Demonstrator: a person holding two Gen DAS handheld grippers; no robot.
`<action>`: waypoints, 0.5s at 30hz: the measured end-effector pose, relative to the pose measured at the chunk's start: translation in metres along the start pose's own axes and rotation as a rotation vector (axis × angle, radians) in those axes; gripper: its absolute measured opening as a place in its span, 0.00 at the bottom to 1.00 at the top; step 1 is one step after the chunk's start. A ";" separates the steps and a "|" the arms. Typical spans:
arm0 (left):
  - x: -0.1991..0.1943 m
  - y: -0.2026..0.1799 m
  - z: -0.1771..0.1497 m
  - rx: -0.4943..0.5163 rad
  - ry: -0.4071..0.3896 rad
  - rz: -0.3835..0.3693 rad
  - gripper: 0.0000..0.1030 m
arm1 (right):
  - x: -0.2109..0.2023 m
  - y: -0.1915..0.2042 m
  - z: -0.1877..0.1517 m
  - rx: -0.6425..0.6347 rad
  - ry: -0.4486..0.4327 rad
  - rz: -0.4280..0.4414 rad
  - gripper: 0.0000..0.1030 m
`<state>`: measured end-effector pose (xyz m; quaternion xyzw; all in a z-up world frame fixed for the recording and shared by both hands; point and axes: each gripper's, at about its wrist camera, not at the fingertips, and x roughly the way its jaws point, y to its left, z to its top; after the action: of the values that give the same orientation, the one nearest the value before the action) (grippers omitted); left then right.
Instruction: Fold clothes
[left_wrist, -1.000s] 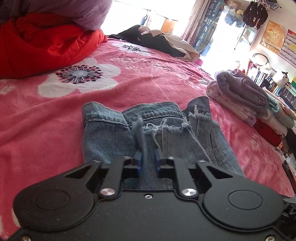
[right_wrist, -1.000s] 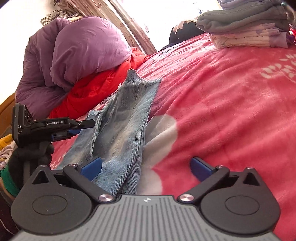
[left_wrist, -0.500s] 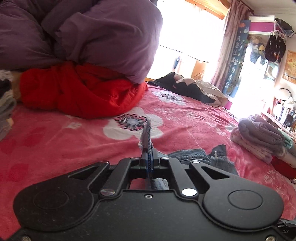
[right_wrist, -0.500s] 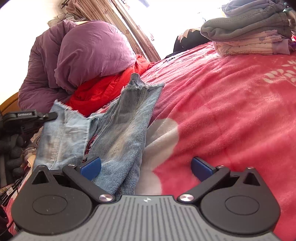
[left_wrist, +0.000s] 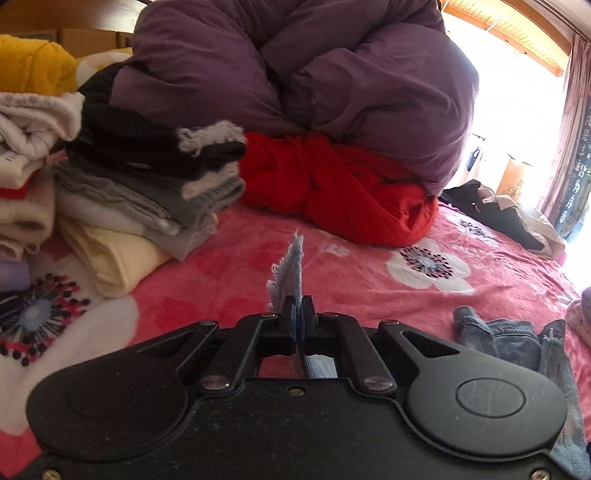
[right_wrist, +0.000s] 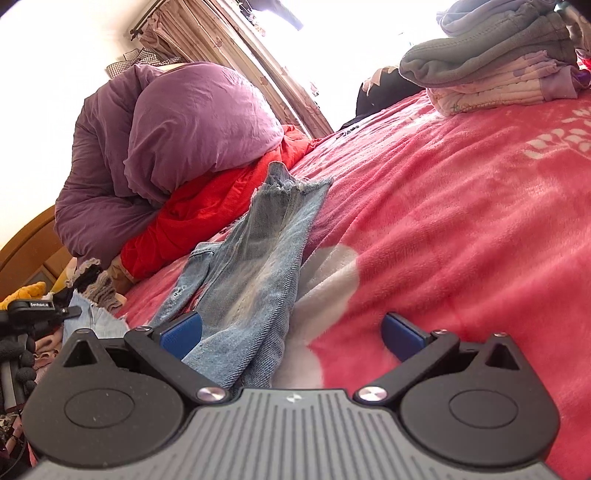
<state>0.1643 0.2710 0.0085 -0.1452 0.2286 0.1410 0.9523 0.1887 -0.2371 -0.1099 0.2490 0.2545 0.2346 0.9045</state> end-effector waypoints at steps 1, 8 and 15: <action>-0.001 0.004 0.001 0.011 -0.011 0.026 0.00 | 0.000 -0.001 0.000 0.003 -0.002 0.005 1.00; -0.013 0.031 0.003 -0.022 -0.046 0.098 0.00 | -0.001 -0.004 -0.001 0.015 -0.010 0.021 1.00; -0.003 0.053 -0.003 -0.071 0.050 0.257 0.01 | -0.002 -0.003 0.000 0.018 -0.009 0.024 1.00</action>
<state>0.1425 0.3183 -0.0035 -0.1520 0.2639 0.2663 0.9145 0.1883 -0.2404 -0.1117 0.2612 0.2494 0.2419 0.9006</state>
